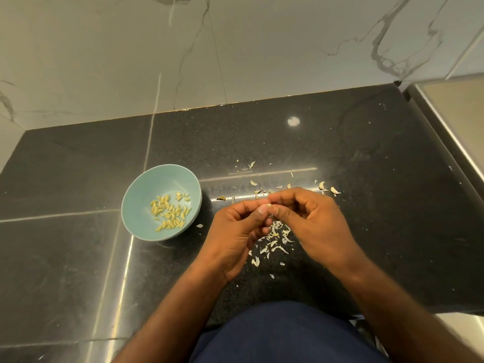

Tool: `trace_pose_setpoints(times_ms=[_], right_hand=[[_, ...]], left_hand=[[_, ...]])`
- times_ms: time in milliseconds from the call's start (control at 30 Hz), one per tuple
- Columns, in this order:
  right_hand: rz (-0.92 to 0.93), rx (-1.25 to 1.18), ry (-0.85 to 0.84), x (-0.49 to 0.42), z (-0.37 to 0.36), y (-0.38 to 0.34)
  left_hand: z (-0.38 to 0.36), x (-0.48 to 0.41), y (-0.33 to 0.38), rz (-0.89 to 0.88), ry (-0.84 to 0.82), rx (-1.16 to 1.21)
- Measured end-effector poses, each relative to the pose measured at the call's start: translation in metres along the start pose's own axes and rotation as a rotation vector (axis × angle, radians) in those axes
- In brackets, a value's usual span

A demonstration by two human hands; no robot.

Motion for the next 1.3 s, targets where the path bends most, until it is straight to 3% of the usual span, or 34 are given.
trace_pose_setpoints(times_ms=[167,333,533,1100,1300], right_hand=[[-0.023,0.018,0.011,0.0,-0.003,0.006],[-0.138,-0.117,0.013,-0.002,-0.004,0.019],[-0.078,-0.023,-0.021,-0.003,-0.002,0.012],[-0.132,-0.228,-0.044,-0.003,0.002,0.012],[-0.17,-0.27,-0.061,0.0,0.002,0.016]], left_hand=[[0.007,0.001,0.006,-0.122,0.064,-0.22],[0.01,0.006,0.027,-0.298,0.118,-0.402],[-0.008,0.017,0.05,-0.513,0.084,-0.702],[-0.031,0.032,0.066,-0.791,0.055,-1.057],[-0.036,0.034,0.066,-0.82,0.027,-1.075]])
Point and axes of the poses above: each hand's wrist, its own x-axis away from the middle knuckle, its own z-axis out of the back of the hand, y = z × x, the point moved 10 cm from there along -x, towards the middle knuckle, and after that the axes turned 5 degrees about y, right-handed, at the moved point
